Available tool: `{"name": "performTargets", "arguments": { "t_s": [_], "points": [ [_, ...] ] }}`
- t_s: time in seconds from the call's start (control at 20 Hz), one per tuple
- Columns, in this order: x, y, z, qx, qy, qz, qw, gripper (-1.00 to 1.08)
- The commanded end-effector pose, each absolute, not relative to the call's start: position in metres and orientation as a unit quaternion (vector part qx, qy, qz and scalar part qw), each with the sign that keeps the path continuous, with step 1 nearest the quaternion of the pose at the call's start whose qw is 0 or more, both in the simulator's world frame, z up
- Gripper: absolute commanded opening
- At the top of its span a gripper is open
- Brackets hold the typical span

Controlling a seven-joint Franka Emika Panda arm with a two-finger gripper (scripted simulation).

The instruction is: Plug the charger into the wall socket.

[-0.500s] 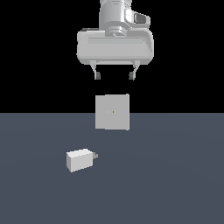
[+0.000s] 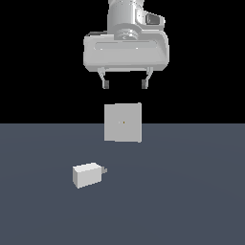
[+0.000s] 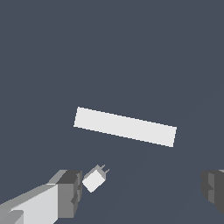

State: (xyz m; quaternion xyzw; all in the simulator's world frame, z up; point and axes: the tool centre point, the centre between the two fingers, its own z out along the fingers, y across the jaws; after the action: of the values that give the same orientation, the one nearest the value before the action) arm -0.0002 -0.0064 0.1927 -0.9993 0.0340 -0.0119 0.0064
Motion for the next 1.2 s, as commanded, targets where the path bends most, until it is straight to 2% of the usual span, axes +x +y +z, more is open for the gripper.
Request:
{"name": "performTargets", "arguments": {
  "t_s": [0.0, 1.15],
  "points": [
    [-0.004, -0.006, 0.189, -0.999, 0.046, -0.013, 0.005, 1.0],
    [-0.058, 0.019, 0.128, -0.967, 0.251, -0.042, -0.013, 1.0]
  ]
}}
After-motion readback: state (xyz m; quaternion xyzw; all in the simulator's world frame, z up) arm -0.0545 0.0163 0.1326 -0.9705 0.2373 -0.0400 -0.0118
